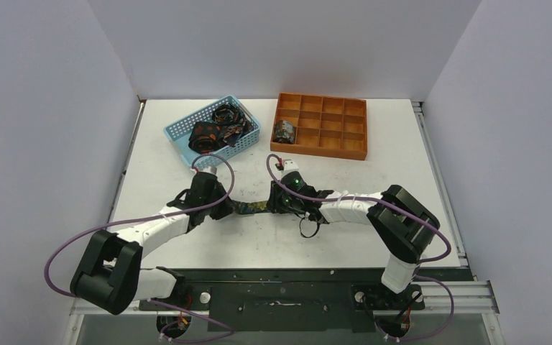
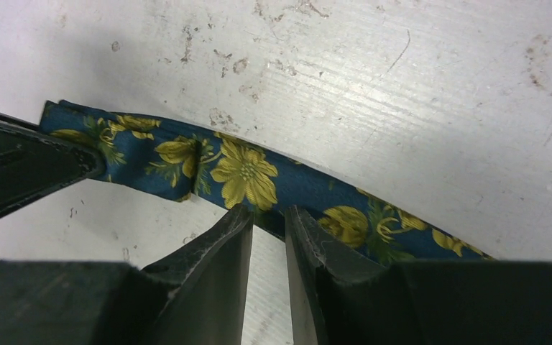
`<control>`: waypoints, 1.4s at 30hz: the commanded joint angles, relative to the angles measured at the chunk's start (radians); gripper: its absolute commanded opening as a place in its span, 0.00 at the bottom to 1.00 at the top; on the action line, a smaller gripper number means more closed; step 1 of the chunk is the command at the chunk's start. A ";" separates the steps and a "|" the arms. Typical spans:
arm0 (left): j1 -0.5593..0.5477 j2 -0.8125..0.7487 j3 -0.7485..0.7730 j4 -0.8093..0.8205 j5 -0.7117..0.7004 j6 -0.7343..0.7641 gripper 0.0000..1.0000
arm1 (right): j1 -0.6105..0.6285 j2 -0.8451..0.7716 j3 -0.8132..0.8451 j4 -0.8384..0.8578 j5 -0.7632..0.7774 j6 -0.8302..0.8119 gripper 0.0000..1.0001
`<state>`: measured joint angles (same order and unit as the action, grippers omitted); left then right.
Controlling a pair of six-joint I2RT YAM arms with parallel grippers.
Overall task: Roll the ties
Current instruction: Roll the tie at the center of the board.
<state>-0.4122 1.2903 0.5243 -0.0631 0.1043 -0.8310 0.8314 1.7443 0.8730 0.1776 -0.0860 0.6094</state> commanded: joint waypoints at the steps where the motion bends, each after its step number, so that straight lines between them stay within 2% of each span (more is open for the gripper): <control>1: -0.015 -0.026 0.093 -0.137 -0.127 0.085 0.00 | 0.009 -0.047 -0.014 0.020 0.055 -0.008 0.25; 13: -0.143 0.102 0.335 -0.479 -0.493 0.234 0.00 | 0.014 -0.227 -0.173 0.005 0.183 0.004 0.23; 25: -0.289 0.324 0.556 -0.738 -0.824 0.200 0.00 | 0.024 -0.435 -0.368 -0.043 0.252 0.030 0.21; 35: -0.411 0.486 0.700 -0.886 -0.993 0.143 0.00 | 0.036 -0.554 -0.475 -0.069 0.310 0.071 0.19; 42: -0.475 0.594 0.785 -0.903 -0.986 0.122 0.00 | 0.047 -0.620 -0.525 -0.068 0.328 0.094 0.19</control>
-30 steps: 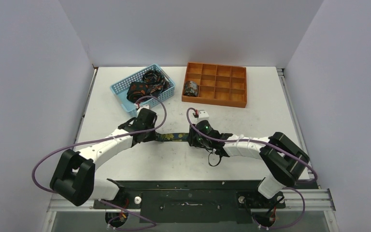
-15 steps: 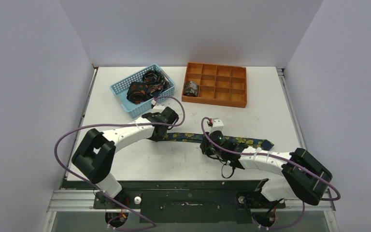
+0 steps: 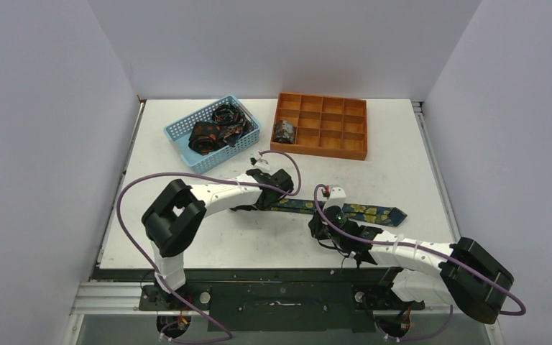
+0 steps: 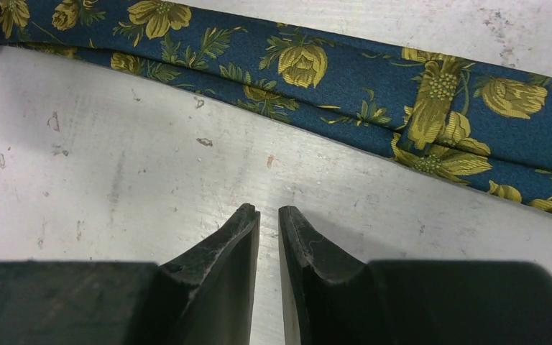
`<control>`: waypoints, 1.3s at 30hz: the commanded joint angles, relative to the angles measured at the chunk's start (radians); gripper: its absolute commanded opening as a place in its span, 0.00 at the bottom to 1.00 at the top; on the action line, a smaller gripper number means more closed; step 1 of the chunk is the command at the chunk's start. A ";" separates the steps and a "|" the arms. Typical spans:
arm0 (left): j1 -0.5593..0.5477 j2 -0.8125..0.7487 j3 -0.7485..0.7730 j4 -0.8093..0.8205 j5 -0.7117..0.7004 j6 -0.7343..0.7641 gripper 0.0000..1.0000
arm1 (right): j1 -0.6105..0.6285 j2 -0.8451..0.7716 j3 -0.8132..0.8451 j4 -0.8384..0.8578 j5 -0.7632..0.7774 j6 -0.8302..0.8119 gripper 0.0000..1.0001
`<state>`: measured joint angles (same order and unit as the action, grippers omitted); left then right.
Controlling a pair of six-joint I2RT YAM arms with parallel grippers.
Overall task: Roll the ties
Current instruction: Roll the tie at the center of the board.
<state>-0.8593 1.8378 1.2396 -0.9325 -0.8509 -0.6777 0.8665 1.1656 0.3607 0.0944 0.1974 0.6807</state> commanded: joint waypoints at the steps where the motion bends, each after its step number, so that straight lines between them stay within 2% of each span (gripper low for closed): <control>1: -0.033 0.058 0.081 -0.035 -0.030 -0.032 0.00 | 0.012 -0.045 -0.016 0.013 0.046 0.023 0.19; 7: -0.052 0.104 0.124 -0.023 -0.007 -0.029 0.00 | 0.013 -0.067 -0.030 0.010 0.051 0.024 0.19; 12: -0.068 0.135 0.151 0.006 0.036 -0.021 0.16 | 0.014 -0.069 -0.026 0.006 0.053 0.021 0.20; 19: -0.089 0.151 0.162 0.081 0.133 0.006 0.27 | 0.014 -0.074 -0.014 -0.005 0.056 0.017 0.20; 23: -0.088 0.149 0.163 0.111 0.164 0.018 0.30 | 0.014 -0.085 -0.013 -0.011 0.060 0.020 0.20; 29: -0.089 0.142 0.173 0.134 0.193 0.034 0.40 | 0.014 -0.092 -0.005 -0.020 0.064 0.019 0.20; 35: -0.086 0.068 0.143 0.162 0.249 0.035 0.54 | 0.014 -0.095 0.009 -0.028 0.058 0.020 0.21; 39: -0.080 0.001 0.113 0.187 0.280 0.034 0.60 | 0.013 -0.098 0.026 -0.039 0.061 0.009 0.23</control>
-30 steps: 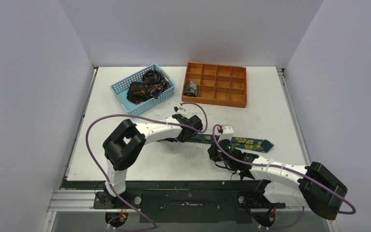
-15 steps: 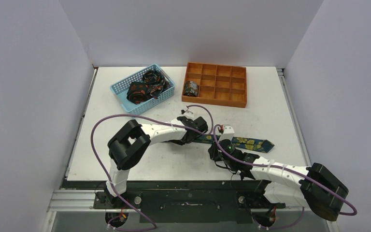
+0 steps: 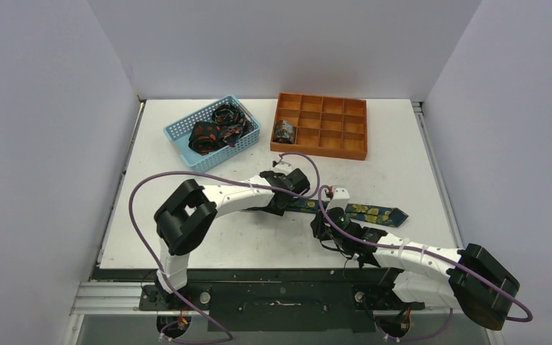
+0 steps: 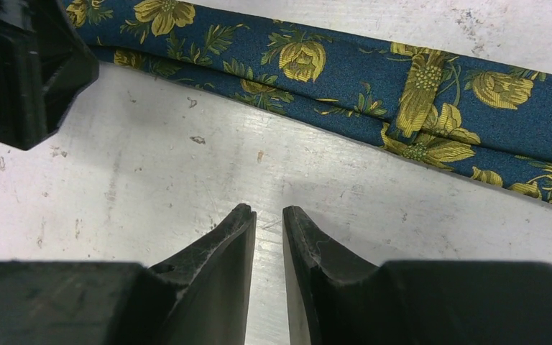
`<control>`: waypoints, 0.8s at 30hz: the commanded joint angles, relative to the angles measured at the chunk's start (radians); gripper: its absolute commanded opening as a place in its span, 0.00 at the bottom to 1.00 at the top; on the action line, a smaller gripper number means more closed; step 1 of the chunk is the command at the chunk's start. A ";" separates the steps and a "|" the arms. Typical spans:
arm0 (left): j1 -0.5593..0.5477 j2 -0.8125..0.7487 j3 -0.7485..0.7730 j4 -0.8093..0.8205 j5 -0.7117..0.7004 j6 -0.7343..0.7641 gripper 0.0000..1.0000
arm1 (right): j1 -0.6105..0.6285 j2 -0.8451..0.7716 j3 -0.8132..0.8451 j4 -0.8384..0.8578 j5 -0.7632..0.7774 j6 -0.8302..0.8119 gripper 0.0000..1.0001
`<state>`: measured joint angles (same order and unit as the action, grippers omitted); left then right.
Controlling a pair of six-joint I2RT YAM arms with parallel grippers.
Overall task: Roll the ties
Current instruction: Roll the tie at the center of the board.
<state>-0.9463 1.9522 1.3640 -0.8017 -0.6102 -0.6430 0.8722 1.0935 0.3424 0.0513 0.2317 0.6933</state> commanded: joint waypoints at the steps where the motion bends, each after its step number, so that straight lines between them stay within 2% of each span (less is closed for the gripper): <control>1: 0.007 -0.128 -0.016 0.057 0.043 -0.001 0.61 | 0.007 -0.027 0.049 0.002 0.026 -0.005 0.24; 9: 0.013 -0.253 -0.046 0.052 0.069 0.004 0.67 | 0.001 -0.029 0.116 -0.024 -0.005 -0.048 0.31; 12: 0.031 -0.355 -0.114 0.059 0.075 -0.006 0.68 | -0.011 -0.004 0.163 0.010 -0.100 -0.085 0.38; 14: 0.081 -0.454 -0.197 0.097 0.117 -0.017 0.68 | -0.011 0.051 0.225 0.024 -0.183 -0.089 0.40; 17: 0.232 -0.650 -0.385 0.253 0.289 -0.018 0.68 | -0.011 0.158 0.323 0.061 -0.279 -0.077 0.41; 20: 0.459 -0.832 -0.569 0.483 0.603 -0.020 0.71 | -0.009 0.283 0.422 0.100 -0.316 -0.062 0.40; 24: 0.684 -0.918 -0.688 0.645 0.897 -0.028 0.80 | 0.010 0.448 0.544 0.126 -0.334 -0.066 0.38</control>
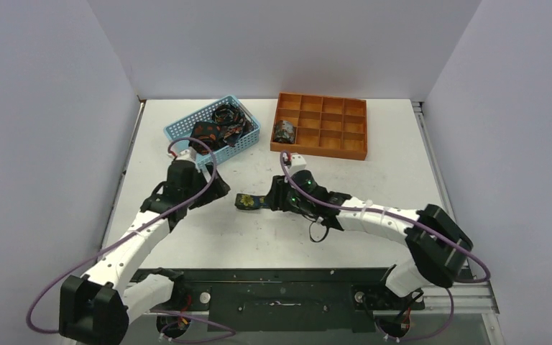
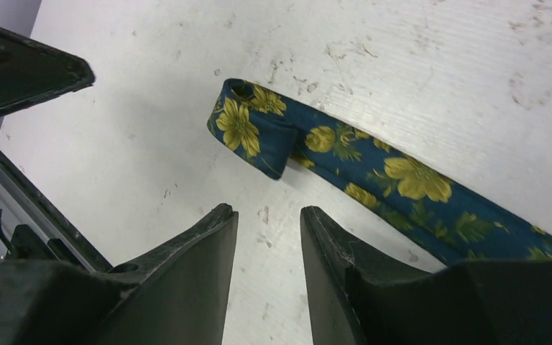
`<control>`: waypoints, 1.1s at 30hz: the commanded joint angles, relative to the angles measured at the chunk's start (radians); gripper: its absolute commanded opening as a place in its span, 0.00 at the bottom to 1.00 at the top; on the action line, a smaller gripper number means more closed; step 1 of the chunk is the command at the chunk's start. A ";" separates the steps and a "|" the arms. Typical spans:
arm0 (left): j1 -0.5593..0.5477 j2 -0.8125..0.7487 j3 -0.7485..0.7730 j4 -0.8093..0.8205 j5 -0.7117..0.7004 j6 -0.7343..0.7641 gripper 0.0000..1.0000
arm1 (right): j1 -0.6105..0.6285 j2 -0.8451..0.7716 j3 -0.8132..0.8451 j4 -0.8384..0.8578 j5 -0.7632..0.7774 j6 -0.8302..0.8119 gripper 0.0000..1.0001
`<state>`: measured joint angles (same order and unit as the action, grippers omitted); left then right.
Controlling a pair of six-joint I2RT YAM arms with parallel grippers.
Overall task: Roll the ties
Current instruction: Roll the tie at the center of the board.
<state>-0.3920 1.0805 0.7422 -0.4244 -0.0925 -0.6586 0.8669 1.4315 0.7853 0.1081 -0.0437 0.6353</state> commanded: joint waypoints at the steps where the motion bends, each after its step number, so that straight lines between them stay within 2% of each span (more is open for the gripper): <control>1: 0.163 -0.041 -0.074 0.280 0.417 -0.017 0.80 | 0.020 0.150 0.131 0.066 -0.058 -0.010 0.38; 6: 0.200 -0.018 -0.116 0.315 0.460 -0.057 0.75 | 0.023 0.294 0.242 0.052 -0.043 -0.017 0.33; 11: 0.200 -0.041 -0.205 0.366 0.430 -0.142 0.71 | 0.024 0.348 0.273 0.051 -0.004 -0.021 0.31; 16: 0.200 -0.051 -0.269 0.444 0.430 -0.202 0.68 | 0.002 0.373 0.250 0.050 0.022 -0.013 0.29; 33: 0.199 -0.033 -0.325 0.479 0.450 -0.208 0.66 | -0.023 0.410 0.181 0.072 0.041 -0.024 0.26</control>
<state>-0.1963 1.0550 0.4210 -0.0086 0.3302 -0.8608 0.8513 1.8370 0.9764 0.1429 -0.0261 0.6308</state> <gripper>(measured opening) 0.660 0.263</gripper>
